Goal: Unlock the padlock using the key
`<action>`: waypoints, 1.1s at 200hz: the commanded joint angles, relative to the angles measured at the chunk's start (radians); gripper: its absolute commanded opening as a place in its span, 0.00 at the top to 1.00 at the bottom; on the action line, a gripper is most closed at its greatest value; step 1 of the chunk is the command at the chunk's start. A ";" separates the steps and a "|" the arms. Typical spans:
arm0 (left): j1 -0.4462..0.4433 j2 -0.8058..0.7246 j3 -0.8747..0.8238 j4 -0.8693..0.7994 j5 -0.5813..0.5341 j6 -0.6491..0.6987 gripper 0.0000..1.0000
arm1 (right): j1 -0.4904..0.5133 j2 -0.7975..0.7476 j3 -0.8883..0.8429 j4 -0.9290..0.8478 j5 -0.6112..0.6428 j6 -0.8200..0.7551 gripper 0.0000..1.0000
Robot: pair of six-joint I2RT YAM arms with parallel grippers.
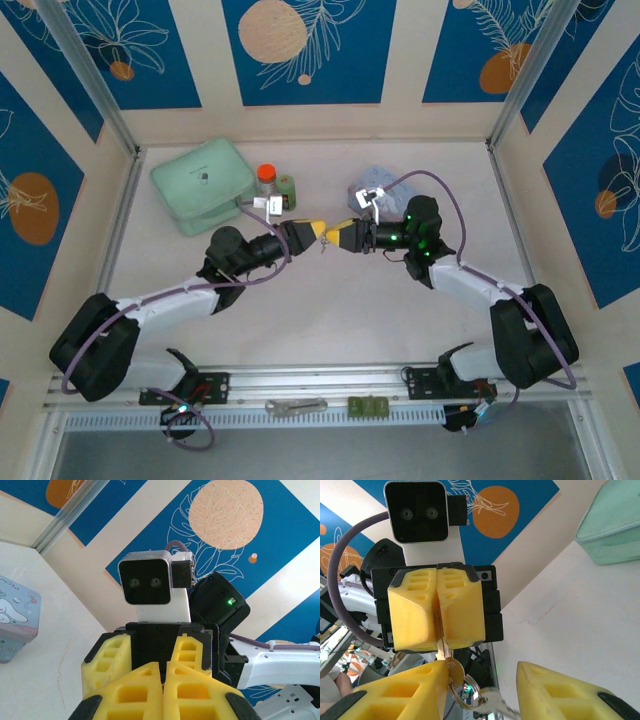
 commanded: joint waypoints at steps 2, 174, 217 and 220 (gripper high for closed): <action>0.005 0.015 0.000 0.062 0.007 0.005 1.00 | 0.029 0.019 -0.001 0.047 -0.070 0.030 0.59; 0.006 0.089 -0.014 0.185 0.018 -0.059 1.00 | 0.044 0.073 0.037 0.089 -0.095 0.070 0.81; 0.006 0.057 -0.013 0.141 0.001 -0.043 0.84 | 0.036 0.062 0.019 0.045 -0.078 0.032 0.99; 0.006 0.052 -0.013 0.132 -0.002 -0.040 0.75 | 0.035 0.058 0.019 0.031 -0.074 0.022 1.00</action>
